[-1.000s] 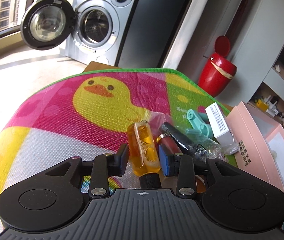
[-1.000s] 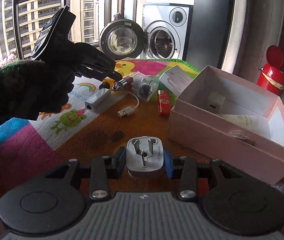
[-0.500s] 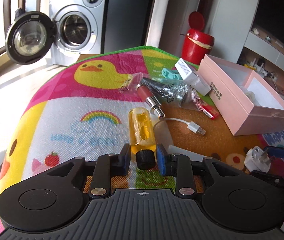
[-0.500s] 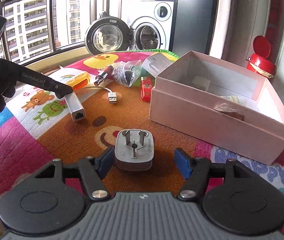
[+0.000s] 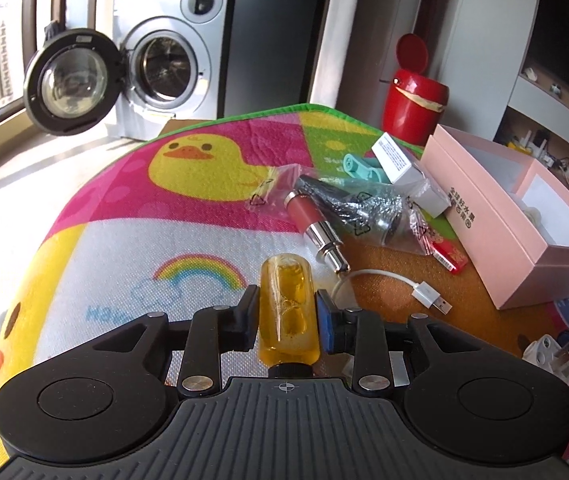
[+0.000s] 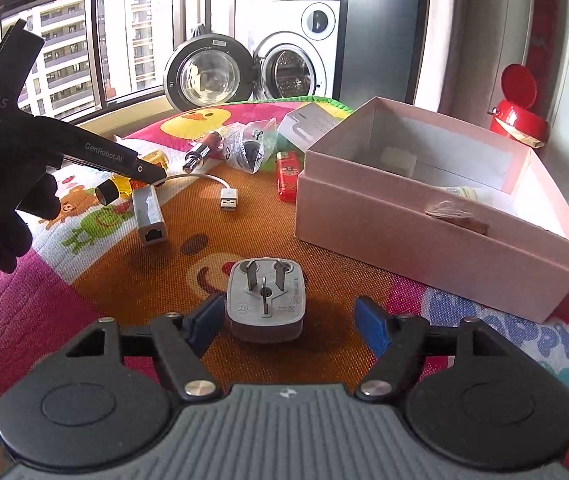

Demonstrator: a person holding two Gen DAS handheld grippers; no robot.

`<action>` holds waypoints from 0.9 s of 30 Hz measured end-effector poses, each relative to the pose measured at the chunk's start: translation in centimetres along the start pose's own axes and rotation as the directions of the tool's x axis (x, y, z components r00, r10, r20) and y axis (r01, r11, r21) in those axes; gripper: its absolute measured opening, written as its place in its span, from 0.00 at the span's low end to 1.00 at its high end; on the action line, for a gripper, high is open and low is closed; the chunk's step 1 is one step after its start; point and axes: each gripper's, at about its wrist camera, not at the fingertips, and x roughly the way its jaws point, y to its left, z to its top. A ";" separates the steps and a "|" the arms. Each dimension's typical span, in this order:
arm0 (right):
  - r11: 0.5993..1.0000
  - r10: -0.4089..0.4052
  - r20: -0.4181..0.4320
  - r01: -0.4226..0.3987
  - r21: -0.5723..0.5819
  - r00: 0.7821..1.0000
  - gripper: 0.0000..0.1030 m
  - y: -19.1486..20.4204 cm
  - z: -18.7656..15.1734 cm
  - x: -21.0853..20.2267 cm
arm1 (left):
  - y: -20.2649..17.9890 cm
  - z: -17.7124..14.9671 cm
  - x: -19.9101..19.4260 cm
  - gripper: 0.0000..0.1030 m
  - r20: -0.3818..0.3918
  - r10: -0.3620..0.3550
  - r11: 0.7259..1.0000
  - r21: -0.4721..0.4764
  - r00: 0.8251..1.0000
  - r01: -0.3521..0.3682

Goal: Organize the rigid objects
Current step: 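Lower the orange bottle into the box with the left tool while the right drops the adapter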

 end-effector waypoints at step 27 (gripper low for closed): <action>0.990 -0.117 0.235 0.133 -0.054 0.965 0.38 -3.6 -0.4 -15.4 | -13.2 1.1 -12.4 0.32 0.096 -0.423 0.859 0.358 0.901 0.365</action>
